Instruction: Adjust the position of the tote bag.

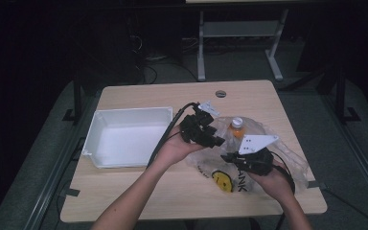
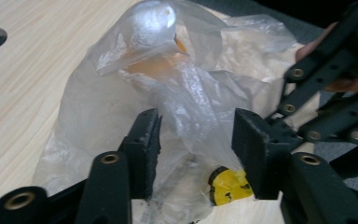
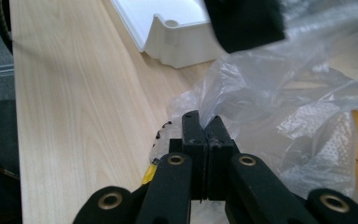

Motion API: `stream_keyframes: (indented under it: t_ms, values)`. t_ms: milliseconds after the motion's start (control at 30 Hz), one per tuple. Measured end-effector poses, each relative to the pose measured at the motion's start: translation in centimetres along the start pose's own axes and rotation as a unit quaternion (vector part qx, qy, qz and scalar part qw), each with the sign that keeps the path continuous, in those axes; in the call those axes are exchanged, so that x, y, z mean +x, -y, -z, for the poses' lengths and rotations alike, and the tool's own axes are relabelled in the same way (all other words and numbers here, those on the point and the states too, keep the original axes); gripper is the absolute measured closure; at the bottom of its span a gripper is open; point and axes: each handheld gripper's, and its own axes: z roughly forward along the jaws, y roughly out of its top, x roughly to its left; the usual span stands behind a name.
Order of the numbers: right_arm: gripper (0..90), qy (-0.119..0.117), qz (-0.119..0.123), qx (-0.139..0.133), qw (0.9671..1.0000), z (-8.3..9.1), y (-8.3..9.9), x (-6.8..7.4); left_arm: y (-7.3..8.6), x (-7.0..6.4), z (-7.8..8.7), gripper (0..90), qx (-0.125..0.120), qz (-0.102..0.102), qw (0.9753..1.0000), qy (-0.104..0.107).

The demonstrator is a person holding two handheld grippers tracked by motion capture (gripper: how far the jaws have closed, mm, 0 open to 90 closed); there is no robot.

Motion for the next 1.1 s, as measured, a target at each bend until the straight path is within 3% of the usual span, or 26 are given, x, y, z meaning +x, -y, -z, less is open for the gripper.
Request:
stream_keyframes:
  t_ms: [67, 100, 133, 167, 233, 267, 400, 533, 600, 733, 900, 1100]
  values:
    - [89.2, 0.0, 0.001, 0.001, 1.0, 0.0, 0.0, 0.1, 0.0, -0.1, -0.4, 58.4, 0.006, -0.002, 1.0, -0.001]
    - [89.1, -0.002, 0.003, 0.001, 1.0, -0.1, 0.0, 0.2, 0.0, -0.2, -0.6, 65.3, 0.009, -0.002, 1.0, -0.003]
    - [89.1, -0.004, 0.004, 0.002, 1.0, -0.1, -0.1, 0.3, -0.1, -0.2, -0.8, 65.3, 0.013, -0.006, 0.9999, -0.002]
    - [89.0, -0.005, 0.007, -0.001, 1.0, -0.2, 0.0, 0.3, -0.1, -0.3, -1.0, 76.6, 0.017, -0.011, 0.9998, -0.007]
    - [88.8, -0.004, 0.004, 0.002, 1.0, -0.2, 0.0, 0.3, -0.1, -0.4, -1.5, 80.9, 0.024, -0.02, 0.9995, -0.005]
    - [86.4, -0.004, 0.004, 0.003, 1.0, -0.2, 0.1, 0.3, -0.1, -0.5, -1.6, 87.5, 0.028, -0.025, 0.9993, -0.007]
    - [79.9, -0.005, 0.0, -0.002, 1.0, 0.1, 0.3, 0.2, 0.0, -0.7, -1.8, 89.5, 0.028, -0.034, 0.9989, -0.017]
    - [67.5, -0.003, -0.014, -0.006, 0.9999, 0.9, 0.8, -0.1, 0.2, -0.5, -1.7, 89.8, 0.033, -0.038, 0.9982, -0.032]
    - [66.4, -0.002, -0.014, -0.008, 0.9999, 1.2, 0.9, -0.2, 0.4, -0.4, -1.5, 89.8, 0.037, -0.045, 0.9976, -0.039]
    - [61.7, 0.001, -0.025, -0.017, 0.9995, 2.5, 1.1, -0.4, 0.9, -0.1, -1.3, 89.8, 0.037, -0.039, 0.9976, -0.044]
    - [59.0, 0.024, -0.033, -0.025, 0.9988, 4.3, 1.8, -0.9, 1.6, 0.2, -1.4, 89.8, 0.043, -0.034, 0.9974, -0.046]
    - [54.7, 0.069, -0.054, -0.022, 0.9959, 6.3, 3.1, -2.9, 2.0, 0.6, -1.3, 89.8, 0.051, -0.035, 0.9968, -0.051]
